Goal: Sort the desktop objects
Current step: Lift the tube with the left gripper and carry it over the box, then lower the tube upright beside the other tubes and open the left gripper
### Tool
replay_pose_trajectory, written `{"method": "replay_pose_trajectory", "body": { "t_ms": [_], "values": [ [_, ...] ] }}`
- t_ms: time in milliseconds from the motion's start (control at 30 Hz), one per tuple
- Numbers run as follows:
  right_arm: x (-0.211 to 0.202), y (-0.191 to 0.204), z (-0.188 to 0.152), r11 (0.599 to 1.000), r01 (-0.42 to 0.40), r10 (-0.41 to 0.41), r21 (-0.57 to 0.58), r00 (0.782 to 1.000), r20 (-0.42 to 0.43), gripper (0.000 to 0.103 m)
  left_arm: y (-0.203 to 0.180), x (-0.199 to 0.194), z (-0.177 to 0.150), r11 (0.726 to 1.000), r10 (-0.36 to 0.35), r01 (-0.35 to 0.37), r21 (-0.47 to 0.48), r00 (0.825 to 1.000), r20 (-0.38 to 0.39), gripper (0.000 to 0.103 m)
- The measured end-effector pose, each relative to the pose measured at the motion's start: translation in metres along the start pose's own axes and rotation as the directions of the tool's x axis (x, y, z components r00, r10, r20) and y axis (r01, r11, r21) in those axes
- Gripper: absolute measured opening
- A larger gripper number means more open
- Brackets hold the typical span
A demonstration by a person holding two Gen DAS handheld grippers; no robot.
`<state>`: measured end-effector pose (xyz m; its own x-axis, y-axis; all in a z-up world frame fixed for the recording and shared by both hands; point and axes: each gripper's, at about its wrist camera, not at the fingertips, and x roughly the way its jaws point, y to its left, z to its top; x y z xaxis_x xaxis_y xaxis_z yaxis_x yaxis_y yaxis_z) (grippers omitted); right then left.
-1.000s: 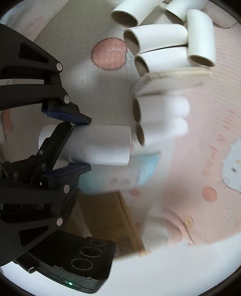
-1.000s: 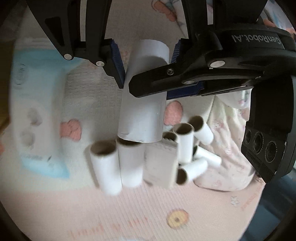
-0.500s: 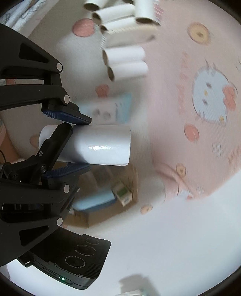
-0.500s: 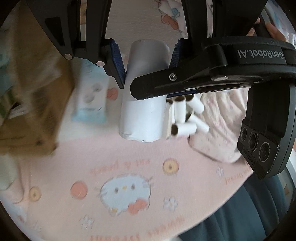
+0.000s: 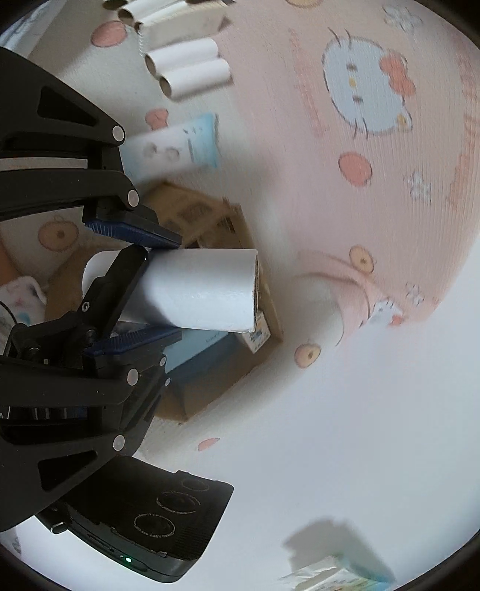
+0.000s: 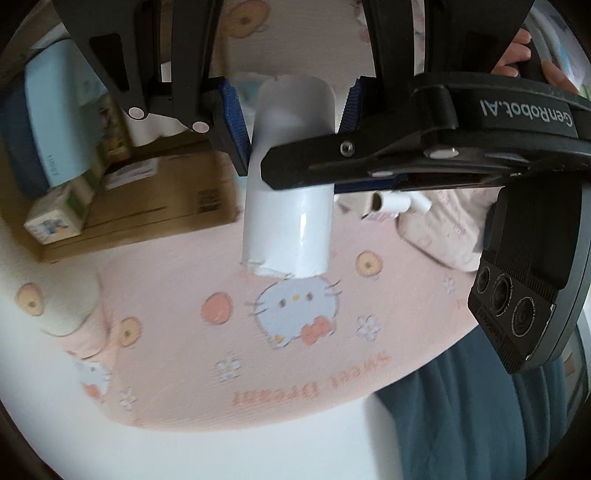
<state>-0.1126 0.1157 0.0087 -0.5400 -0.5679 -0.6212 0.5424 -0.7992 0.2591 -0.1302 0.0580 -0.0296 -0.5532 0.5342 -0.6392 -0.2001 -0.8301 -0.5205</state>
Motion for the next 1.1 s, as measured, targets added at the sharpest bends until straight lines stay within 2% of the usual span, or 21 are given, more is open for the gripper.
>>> {"method": "replay_pose_trajectory", "body": {
  "t_ms": [100, 300, 500, 700, 767, 900, 1000, 1100],
  "values": [
    [-0.011, -0.017, 0.003, 1.0, 0.013, -0.013, 0.022, 1.0, 0.014, 0.043, -0.015, 0.011, 0.006, 1.0, -0.004, 0.005, 0.026, 1.0, -0.013, 0.047],
    [-0.026, -0.049, 0.007, 0.998, 0.028, -0.028, 0.056, 1.0, 0.006, 0.042, -0.03, 0.035, 0.012, 1.0, -0.012, 0.013, 0.008, 0.997, -0.071, 0.047],
    [-0.023, -0.079, 0.008, 0.996, -0.017, 0.021, 0.09, 0.999, -0.038, 0.042, -0.035, 0.053, 0.016, 1.0, -0.002, -0.001, -0.021, 0.993, -0.114, 0.047],
    [-0.014, -0.108, 0.011, 0.986, -0.062, 0.078, 0.153, 0.992, -0.097, 0.041, -0.026, 0.076, 0.023, 0.993, -0.054, 0.033, -0.113, 0.98, -0.191, 0.049],
    [-0.012, -0.112, 0.012, 0.988, -0.051, 0.069, 0.149, 0.99, -0.119, 0.041, -0.024, 0.083, 0.022, 0.99, -0.053, 0.025, -0.136, 0.976, -0.21, 0.049],
    [-0.001, -0.116, 0.011, 0.991, -0.028, 0.053, 0.132, 0.981, -0.187, 0.041, -0.023, 0.095, 0.021, 0.991, -0.004, -0.03, -0.133, 0.969, -0.248, 0.048],
    [0.008, -0.116, 0.01, 0.996, 0.012, 0.01, 0.087, 0.97, -0.242, 0.041, -0.021, 0.105, 0.019, 0.989, 0.012, -0.052, -0.14, 0.963, -0.27, 0.047],
    [0.016, -0.123, 0.009, 0.995, 0.012, 0.016, 0.1, 0.96, -0.278, 0.041, -0.018, 0.115, 0.02, 0.984, 0.02, -0.07, -0.164, 0.957, -0.289, 0.047]
  ]
}}
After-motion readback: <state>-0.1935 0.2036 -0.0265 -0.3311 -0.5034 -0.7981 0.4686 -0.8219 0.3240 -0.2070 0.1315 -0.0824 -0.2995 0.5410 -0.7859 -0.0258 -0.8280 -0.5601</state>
